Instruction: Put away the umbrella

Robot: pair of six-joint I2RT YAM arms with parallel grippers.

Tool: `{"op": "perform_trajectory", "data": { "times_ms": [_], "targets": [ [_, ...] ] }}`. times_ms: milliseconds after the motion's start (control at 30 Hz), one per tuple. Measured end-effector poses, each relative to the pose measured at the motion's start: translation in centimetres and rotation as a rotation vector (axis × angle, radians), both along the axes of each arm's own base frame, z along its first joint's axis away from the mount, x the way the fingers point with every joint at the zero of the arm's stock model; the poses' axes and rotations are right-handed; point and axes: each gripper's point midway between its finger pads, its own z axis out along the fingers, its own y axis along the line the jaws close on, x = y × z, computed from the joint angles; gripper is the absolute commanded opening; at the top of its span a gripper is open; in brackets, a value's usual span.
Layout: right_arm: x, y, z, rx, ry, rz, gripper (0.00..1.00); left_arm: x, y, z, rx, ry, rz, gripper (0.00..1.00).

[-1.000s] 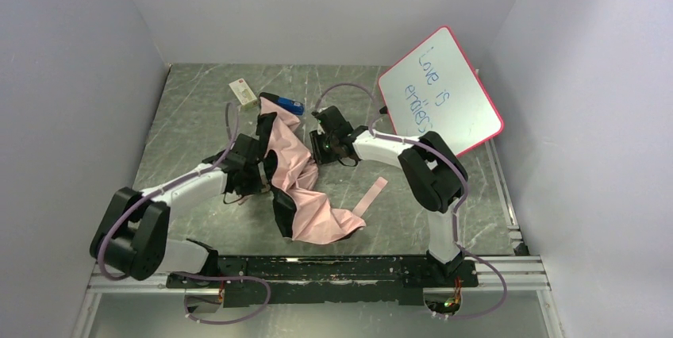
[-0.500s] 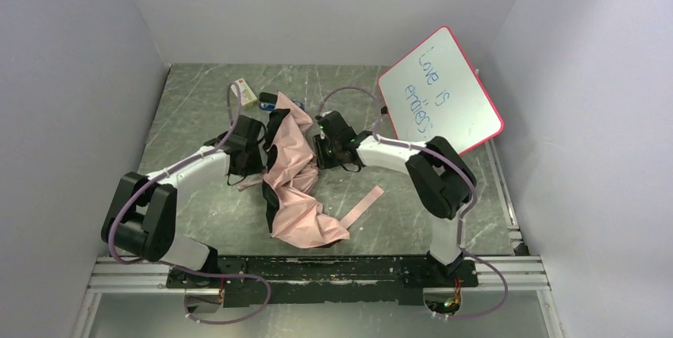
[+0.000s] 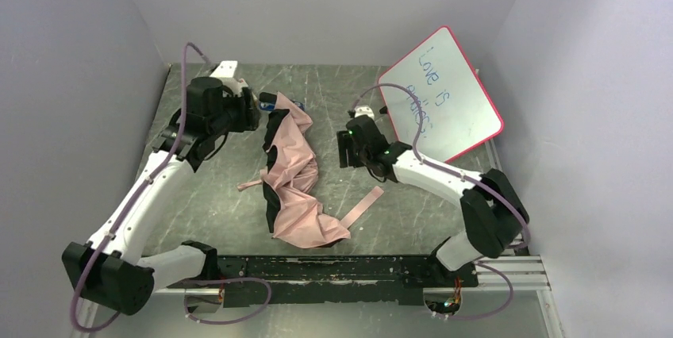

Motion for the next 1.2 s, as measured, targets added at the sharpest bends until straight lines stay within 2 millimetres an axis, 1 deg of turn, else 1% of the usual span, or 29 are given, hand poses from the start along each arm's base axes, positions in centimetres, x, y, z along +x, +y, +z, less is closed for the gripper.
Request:
{"op": "perform_trajectory", "data": {
  "times_ms": [33, 67, 100, 133, 167, 200, 233, 267, 300, 333, 367, 433, 500, 600, 633, 700, 800, 833, 867, 933, 1000, 1033, 1100, 1200],
  "targets": [
    [-0.6, -0.6, -0.3, -0.009, 0.009, -0.001, 0.66, -0.2, -1.2, 1.2, -0.006, -0.034, -0.070, 0.64],
    [-1.1, -1.1, -0.6, -0.016, 0.015, -0.002, 0.67, -0.7, -3.2, 2.6, -0.004, -0.075, -0.167, 0.67],
    [-1.9, -1.8, -1.0, -0.026, 0.027, -0.005, 0.67, -1.1, -5.2, 3.4, 0.009, -0.102, -0.255, 0.70],
    [-2.4, -2.3, -1.2, -0.034, 0.035, -0.008, 0.68, -1.8, -7.5, 4.0, 0.029, -0.122, -0.349, 0.73],
    [-2.9, -2.6, -1.3, -0.035, 0.038, -0.011, 0.68, -2.6, -10.0, 4.0, 0.056, -0.134, -0.450, 0.75],
    [-3.2, -2.9, -1.3, -0.035, 0.039, -0.013, 0.69, -3.1, -11.7, 3.6, 0.079, -0.134, -0.519, 0.77],
    [-3.4, -3.1, -1.1, -0.031, 0.038, -0.015, 0.70, -3.8, -13.5, 2.6, 0.115, -0.120, -0.594, 0.79],
    [-3.6, -3.2, -0.9, -0.023, 0.036, -0.015, 0.71, -4.3, -14.8, 1.6, 0.147, -0.103, -0.648, 0.80],
    [-3.8, -3.2, -0.7, -0.012, 0.033, -0.014, 0.72, -4.6, -15.8, -0.1, 0.188, -0.071, -0.697, 0.81],
    [-3.9, -3.1, -0.4, 0.001, 0.030, -0.011, 0.75, -4.9, -16.2, -1.8, 0.230, -0.035, -0.733, 0.81],
    [-4.1, -3.0, -0.1, 0.016, 0.028, -0.006, 0.78, -4.9, -16.3, -3.3, 0.269, 0.000, -0.753, 0.82],
    [-4.6, -2.9, 0.2, 0.044, 0.027, 0.003, 0.83, -4.9, -15.8, -5.4, 0.335, 0.051, -0.772, 0.82],
    [-5.4, -3.0, 0.2, 0.067, 0.032, 0.015, 0.85, -4.9, -15.2, -6.3, 0.378, 0.072, -0.779, 0.82],
    [-6.9, -3.0, -0.1, 0.096, 0.049, 0.060, 0.85, -4.5, -14.3, -6.1, 0.414, 0.062, -0.745, 0.82],
    [-7.2, -2.9, -0.1, 0.102, 0.056, 0.080, 0.85, -4.5, -14.1, -5.9, 0.417, 0.056, -0.728, 0.85],
    [-8.0, -2.3, -0.2, 0.118, 0.069, 0.142, 0.85, -4.2, -13.4, -5.6, 0.409, 0.034, -0.682, 0.88],
    [-8.6, -1.2, 0.1, 0.147, 0.064, 0.238, 0.86, -3.6, -11.9, -5.3, 0.347, 0.030, -0.580, 0.87],
    [-8.8, -0.8, 0.4, 0.161, 0.056, 0.269, 0.86, -3.2, -11.6, -5.0, 0.299, 0.034, -0.543, 0.87],
    [-8.8, -0.5, 0.7, 0.172, 0.047, 0.287, 0.86, -2.0, -10.2, -4.9, 0.274, 0.040, -0.485, 0.87],
    [-8.8, 0.2, 1.3, 0.192, 0.030, 0.327, 0.86, 0.0, -8.2, -4.6, 0.176, 0.044, -0.392, 0.87],
    [-8.8, 1.0, 1.7, 0.215, 0.023, 0.364, 0.87, 1.3, -6.5, -4.6, 0.110, 0.045, -0.325, 0.87],
    [-8.7, 1.3, 1.8, 0.222, 0.022, 0.374, 0.87, 1.5, -6.1, -4.8, 0.091, 0.051, -0.311, 0.87],
    [-8.4, 2.1, 1.7, 0.240, 0.027, 0.389, 0.87, 1.2, -6.2, -5.3, 0.062, 0.070, -0.314, 0.87],
    [-7.6, 3.2, 1.0, 0.260, 0.057, 0.374, 0.87, 0.7, -6.7, -5.7, 0.027, 0.091, -0.325, 0.89]
  ]
}}
